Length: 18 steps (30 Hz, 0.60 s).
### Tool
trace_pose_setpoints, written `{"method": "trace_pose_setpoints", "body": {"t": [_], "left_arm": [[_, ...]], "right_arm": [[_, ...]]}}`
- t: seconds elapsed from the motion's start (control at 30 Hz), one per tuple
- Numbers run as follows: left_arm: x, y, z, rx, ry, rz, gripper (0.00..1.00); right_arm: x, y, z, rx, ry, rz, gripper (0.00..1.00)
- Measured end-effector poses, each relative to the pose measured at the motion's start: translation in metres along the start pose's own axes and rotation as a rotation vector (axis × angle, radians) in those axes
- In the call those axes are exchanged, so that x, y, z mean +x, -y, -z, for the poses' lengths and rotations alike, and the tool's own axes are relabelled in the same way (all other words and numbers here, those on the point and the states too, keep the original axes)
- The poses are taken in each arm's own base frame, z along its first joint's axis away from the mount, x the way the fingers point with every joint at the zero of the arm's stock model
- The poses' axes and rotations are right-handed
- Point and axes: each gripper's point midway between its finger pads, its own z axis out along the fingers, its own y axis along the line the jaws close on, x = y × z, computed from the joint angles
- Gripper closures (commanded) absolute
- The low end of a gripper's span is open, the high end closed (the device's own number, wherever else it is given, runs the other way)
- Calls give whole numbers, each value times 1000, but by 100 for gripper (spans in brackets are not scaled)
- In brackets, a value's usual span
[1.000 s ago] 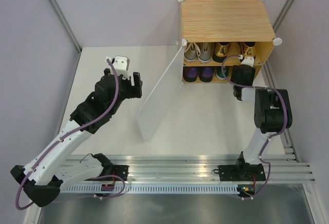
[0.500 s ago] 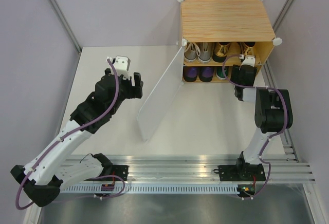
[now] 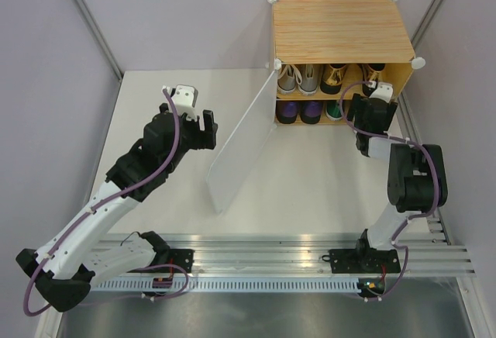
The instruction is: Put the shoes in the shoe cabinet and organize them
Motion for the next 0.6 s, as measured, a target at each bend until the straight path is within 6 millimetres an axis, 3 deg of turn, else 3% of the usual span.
{"method": "trace_pose_setpoints", "body": {"t": [0.2, 0.33, 0.4, 0.47, 0.53, 0.6], "left_arm": [[0, 3, 0, 12, -2, -2, 17], [1, 4, 1, 16, -3, -3, 17], [2, 5, 1, 18, -4, -5, 17], [3, 6, 0, 20, -6, -6, 17], [3, 6, 1, 21, -7, -7, 17], [3, 6, 1, 22, -7, -7, 17]], "right_arm": [[-12, 3, 22, -12, 29, -54, 7], [-24, 6, 48, -34, 57, -104, 13], [-30, 9, 62, -42, 76, -130, 25], [-33, 12, 75, -44, 84, -151, 44], [-30, 15, 86, -43, 72, -170, 65], [-23, 16, 92, -42, 45, -178, 76]]}}
